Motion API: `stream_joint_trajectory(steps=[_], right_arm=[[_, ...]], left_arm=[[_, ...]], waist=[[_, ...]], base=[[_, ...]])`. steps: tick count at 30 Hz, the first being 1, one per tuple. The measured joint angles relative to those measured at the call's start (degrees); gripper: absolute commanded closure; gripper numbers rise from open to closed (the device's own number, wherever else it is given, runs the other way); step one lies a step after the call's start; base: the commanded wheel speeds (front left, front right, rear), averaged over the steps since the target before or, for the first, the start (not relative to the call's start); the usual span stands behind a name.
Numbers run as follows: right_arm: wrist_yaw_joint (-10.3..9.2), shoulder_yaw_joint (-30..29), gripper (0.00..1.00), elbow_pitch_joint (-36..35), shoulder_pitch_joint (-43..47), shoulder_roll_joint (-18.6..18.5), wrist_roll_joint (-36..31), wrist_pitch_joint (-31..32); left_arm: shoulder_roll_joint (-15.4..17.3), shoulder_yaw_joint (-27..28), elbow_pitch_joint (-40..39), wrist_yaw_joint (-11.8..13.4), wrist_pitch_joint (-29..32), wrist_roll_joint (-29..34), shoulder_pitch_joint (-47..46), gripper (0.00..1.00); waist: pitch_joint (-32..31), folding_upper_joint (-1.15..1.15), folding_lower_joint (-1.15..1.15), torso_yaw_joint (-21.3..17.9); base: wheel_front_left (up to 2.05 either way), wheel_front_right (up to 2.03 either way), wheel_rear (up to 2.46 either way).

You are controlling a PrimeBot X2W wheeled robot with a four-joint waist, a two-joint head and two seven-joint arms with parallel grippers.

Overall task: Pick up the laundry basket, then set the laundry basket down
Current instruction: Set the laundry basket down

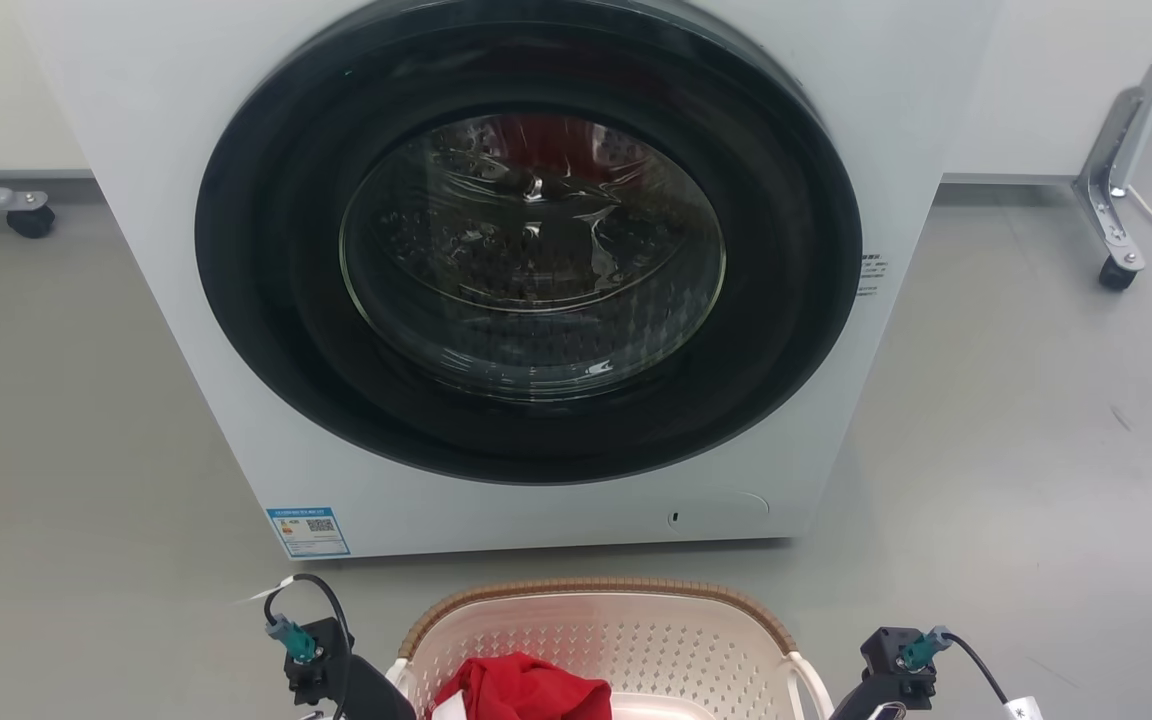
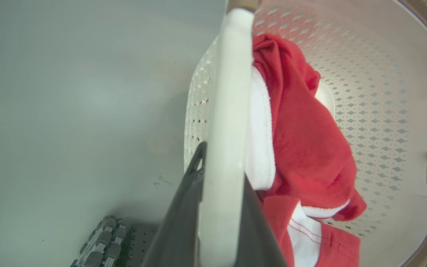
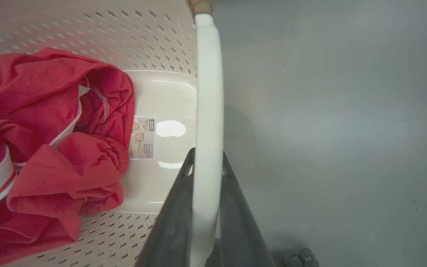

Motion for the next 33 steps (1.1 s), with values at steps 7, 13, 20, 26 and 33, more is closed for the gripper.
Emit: stream_joint_trajectory(steps=[7,13,20,26,33], right_arm=[[0.0,0.2,1.0,-0.4,-0.1,-0.5,0.3,-0.5],[0.0,0.4,1.0,-0.9,-0.4,-0.8,0.4,-1.6],[0.0,0.4,1.0,-1.6,-2.3,-1.2,0.4,-3.7],[0.0,0.8,1.0,-2.6,-4.3,-1.8,0.2,-6.1],[0.0,1.7,1.0,-4.0,-7.4,-2.9,-0.9,-9.5]], left_arm=[[0.1,-0.6,-1.0,0.0,-1.4,-0.2,0.0,1.0],[0.0,-0.8,-1.5,0.3,-3.3,-0.3,-0.1,1.0],[0.0,-0.8,-1.8,0.5,-5.5,-0.3,-1.9,1.0],[0.0,-0.8,-2.3,0.5,-8.3,-0.1,-3.4,1.0],[0.0,-1.0,-3.0,0.7,-11.8,0.3,-6.1,1.0]], waist=[[1.7,0.0,0.0,0.2],[4.1,0.0,0.0,0.2],[8.1,0.0,0.0,0.2],[12.8,0.0,0.01,0.0],[18.5,0.01,0.01,-0.3]], base=[[0.0,0.0,0.0],[0.0,0.0,0.0],[0.0,0.0,0.0],[0.0,0.0,0.0],[0.0,0.0,0.0]])
